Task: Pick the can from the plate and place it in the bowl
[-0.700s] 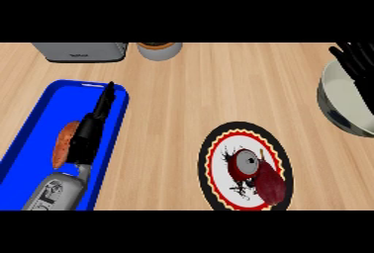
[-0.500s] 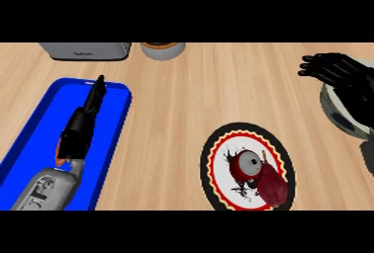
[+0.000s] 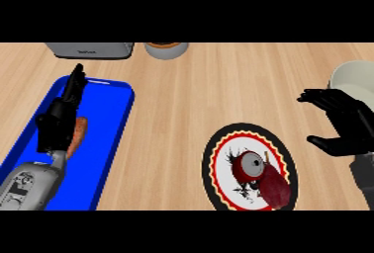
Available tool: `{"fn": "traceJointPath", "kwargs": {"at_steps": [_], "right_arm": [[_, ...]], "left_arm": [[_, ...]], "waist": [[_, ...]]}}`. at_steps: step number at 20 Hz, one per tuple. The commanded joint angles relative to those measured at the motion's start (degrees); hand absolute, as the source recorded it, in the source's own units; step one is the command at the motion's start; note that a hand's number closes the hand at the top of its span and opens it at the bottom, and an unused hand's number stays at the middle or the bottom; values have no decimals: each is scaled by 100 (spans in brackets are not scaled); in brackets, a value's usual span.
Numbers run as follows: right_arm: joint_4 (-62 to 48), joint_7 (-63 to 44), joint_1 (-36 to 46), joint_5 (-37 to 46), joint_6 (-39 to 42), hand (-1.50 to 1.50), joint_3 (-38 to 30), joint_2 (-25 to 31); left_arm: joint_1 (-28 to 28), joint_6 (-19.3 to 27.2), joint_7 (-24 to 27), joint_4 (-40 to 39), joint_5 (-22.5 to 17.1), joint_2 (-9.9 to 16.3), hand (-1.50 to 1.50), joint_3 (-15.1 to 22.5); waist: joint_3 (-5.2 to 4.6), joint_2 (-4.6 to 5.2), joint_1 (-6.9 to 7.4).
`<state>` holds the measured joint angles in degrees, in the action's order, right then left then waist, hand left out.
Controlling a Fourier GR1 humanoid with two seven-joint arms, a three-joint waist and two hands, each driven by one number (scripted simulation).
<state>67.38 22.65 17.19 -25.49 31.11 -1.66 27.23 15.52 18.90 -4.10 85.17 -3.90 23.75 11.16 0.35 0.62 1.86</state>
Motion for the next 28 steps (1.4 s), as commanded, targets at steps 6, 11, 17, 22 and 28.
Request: {"fn": "traceJointPath", "kwargs": {"at_steps": [6, 11, 17, 22, 28], "right_arm": [[-279, 1748, 348, 1919, 786, -150, 474, 961], [505, 983, 711, 2501, 451, -150, 931, 1380], [1005, 211, 1158, 3313, 478, -150, 1786, 1190], [1570, -384, 1254, 3285, 1079, -150, 1846, 1088], [1546, -804, 1412, 3977, 1156, -150, 2267, 449]], "left_arm": [[90, -103, -354, 116, -12, 81, 0, -151], [-318, -6, -317, 489, 101, 76, 0, -146], [-258, 20, -417, 417, 238, -26, 0, -147], [-245, -236, -215, 163, 164, -113, 0, -368], [-101, -295, -690, 541, 282, -83, 0, -551]], "waist": [[-22, -29, -80], [-36, -75, -112], [-37, -62, -110], [-39, -64, -177], [-35, -61, -153]]}}
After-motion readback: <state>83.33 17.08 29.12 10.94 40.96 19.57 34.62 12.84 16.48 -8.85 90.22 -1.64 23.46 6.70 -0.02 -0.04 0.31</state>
